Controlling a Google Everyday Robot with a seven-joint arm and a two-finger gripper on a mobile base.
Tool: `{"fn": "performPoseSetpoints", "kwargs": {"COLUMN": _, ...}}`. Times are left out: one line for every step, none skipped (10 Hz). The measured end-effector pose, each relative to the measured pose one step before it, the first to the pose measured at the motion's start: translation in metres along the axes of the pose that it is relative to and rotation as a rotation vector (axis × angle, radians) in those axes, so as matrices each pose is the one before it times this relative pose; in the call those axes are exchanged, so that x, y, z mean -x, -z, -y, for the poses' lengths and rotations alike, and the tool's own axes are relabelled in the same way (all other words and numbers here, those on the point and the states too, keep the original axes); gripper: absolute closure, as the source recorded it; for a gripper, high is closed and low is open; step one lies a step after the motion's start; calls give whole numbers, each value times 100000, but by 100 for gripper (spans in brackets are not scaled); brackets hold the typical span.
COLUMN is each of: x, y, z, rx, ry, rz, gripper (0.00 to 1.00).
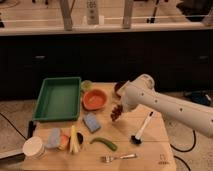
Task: Place grapes in tray
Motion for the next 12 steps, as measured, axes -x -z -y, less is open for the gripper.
{"fn": "performPoseSetpoints", "kwargs": {"x": 164, "y": 233, "z": 243, "rx": -135, "ry": 497, "rz": -324, "gripper": 98}}
{"fn": "performPoseSetpoints", "kwargs": {"x": 110, "y": 172, "z": 168, "rx": -20, "ry": 465, "rz": -351, "gripper": 98}}
{"fn": "performPoseSetpoints", "kwargs": {"x": 267, "y": 185, "z": 351, "rx": -250, "ry": 1083, "rz": -708, "gripper": 98}}
{"fn": "performPoseSetpoints", "kwargs": {"x": 389, "y": 64, "z": 252, "rx": -48, "ry": 823, "rz": -146, "gripper": 98}}
{"fn": "performPoseSetpoints", "kwargs": {"x": 200, "y": 85, "z": 224, "rx": -58, "ry": 677, "rz": -502, "gripper": 98}}
{"fn": "performPoseSetpoints", "kwargs": {"x": 203, "y": 103, "z": 257, "rx": -95, "ry": 619, "rz": -470, "gripper": 98}}
{"fn": "performPoseSetpoints", "kwargs": {"x": 216, "y": 89, "z": 222, "rx": 45, "ry": 753, "rz": -525, "gripper": 98}}
{"fn": "performPoseSetpoints", "kwargs": {"x": 289, "y": 85, "z": 289, "rx": -120, "ry": 748, "rz": -269, "gripper": 98}}
{"fn": "performPoseSetpoints", "kwargs": {"x": 268, "y": 41, "z": 222, "rx": 45, "ry": 691, "rz": -273, "gripper": 98}}
{"fn": "performPoseSetpoints", "kwargs": {"x": 356, "y": 24, "z": 289, "rx": -15, "ry": 937, "rz": -307, "gripper": 98}}
{"fn": "performPoseSetpoints", "kwargs": {"x": 233, "y": 30, "z": 347, "rx": 31, "ry": 762, "rz": -598, "gripper": 98}}
{"fn": "performPoseSetpoints", "kwargs": {"x": 386, "y": 22, "z": 379, "rx": 103, "ry": 960, "rz": -471, "gripper": 98}}
